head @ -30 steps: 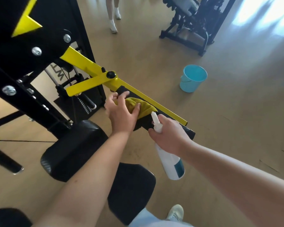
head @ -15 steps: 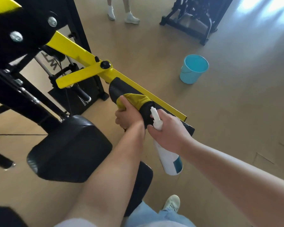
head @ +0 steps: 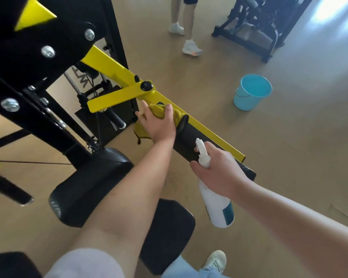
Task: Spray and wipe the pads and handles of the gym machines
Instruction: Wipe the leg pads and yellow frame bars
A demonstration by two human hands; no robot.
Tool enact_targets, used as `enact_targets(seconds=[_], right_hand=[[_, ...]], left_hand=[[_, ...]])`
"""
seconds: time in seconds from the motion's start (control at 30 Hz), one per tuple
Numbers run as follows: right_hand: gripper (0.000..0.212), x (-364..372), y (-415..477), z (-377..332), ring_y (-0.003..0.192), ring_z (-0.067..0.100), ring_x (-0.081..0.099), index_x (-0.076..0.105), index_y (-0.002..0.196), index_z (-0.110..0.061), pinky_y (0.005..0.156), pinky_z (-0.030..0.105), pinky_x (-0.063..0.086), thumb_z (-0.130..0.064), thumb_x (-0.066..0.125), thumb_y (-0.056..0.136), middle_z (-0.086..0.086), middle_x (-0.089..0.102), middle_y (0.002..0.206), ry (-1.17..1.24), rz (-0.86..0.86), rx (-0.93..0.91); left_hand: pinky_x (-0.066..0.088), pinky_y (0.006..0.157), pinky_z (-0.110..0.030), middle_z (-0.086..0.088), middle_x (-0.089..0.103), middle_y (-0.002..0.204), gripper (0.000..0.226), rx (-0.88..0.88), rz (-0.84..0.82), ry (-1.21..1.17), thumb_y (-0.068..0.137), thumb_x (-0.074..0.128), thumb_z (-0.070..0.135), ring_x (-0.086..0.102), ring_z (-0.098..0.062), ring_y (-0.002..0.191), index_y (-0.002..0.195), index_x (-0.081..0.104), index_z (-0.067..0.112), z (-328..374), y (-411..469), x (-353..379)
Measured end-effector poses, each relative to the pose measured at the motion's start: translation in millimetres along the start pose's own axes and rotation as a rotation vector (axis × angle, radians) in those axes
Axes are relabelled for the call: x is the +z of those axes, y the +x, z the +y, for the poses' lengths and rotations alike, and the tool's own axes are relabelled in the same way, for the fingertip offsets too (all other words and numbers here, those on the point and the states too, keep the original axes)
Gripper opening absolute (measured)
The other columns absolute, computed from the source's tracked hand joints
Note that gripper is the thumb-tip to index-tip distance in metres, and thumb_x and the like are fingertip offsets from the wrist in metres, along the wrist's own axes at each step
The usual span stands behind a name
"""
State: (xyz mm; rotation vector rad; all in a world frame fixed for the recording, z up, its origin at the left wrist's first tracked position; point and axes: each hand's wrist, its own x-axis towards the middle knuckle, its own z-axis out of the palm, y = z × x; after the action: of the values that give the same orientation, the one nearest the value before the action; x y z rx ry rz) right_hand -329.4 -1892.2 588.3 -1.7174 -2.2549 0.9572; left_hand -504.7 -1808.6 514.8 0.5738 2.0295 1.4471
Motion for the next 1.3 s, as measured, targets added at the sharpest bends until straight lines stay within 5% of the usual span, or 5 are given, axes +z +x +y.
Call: enact_targets(seconds=[0.4, 0.63, 1.0, 1.17, 1.3], right_hand=[[0.018, -5, -8, 6, 0.074, 0.012, 0.060, 0.050, 0.093, -0.031, 0.058, 0.026, 0.050, -0.038, 0.067, 0.094, -0.010, 0.063, 0.083, 0.091, 0.003, -0.006], [0.025, -8, -27, 23, 0.081, 0.016, 0.065, 0.053, 0.117, -0.039, 0.069, 0.040, 0.063, -0.040, 0.064, 0.095, -0.007, 0.066, 0.093, 0.090, -0.029, 0.042], [0.017, -26, -69, 76, 0.076, 0.019, 0.064, 0.055, 0.101, -0.032, 0.064, 0.042, 0.059, -0.033, 0.068, 0.091, -0.006, 0.066, 0.087, 0.186, -0.014, 0.030], [0.015, -38, -96, 114, 0.071, 0.018, 0.061, 0.053, 0.090, -0.027, 0.062, 0.041, 0.056, -0.030, 0.068, 0.088, -0.006, 0.067, 0.081, 0.226, 0.003, 0.070], [0.013, -45, -108, 126, 0.071, 0.020, 0.063, 0.054, 0.094, -0.031, 0.062, 0.041, 0.056, -0.032, 0.067, 0.090, -0.005, 0.066, 0.081, 0.174, -0.050, 0.075]], left_hand=[[0.012, 0.125, -0.056, -0.008, -0.038, 0.162, 0.073, 0.496, -0.220, 0.193, 0.103, 0.041, 0.053, -0.023, -0.030, 0.154, 0.159, -0.005, 0.047, -68, -81, 6], [0.012, 0.126, -0.047, -0.012, -0.023, 0.168, 0.061, 0.248, -0.048, 0.128, 0.104, 0.043, 0.048, -0.013, -0.033, 0.156, 0.161, 0.026, 0.031, -21, -37, 3], [-0.002, 0.122, -0.054, -0.022, -0.007, 0.169, 0.050, 0.544, -0.130, 0.192, 0.092, 0.060, 0.038, -0.016, -0.048, 0.152, 0.141, 0.061, 0.029, -58, -148, 40], [-0.012, 0.121, -0.029, -0.025, -0.007, 0.167, 0.052, 0.558, -0.129, 0.177, 0.093, 0.060, 0.048, -0.012, -0.047, 0.153, 0.142, 0.057, 0.031, -71, -212, 60], [-0.006, 0.124, -0.046, -0.012, -0.022, 0.168, 0.075, 0.432, -0.166, 0.184, 0.090, 0.062, 0.055, -0.021, -0.032, 0.155, 0.157, 0.037, 0.032, -64, -222, 62]])
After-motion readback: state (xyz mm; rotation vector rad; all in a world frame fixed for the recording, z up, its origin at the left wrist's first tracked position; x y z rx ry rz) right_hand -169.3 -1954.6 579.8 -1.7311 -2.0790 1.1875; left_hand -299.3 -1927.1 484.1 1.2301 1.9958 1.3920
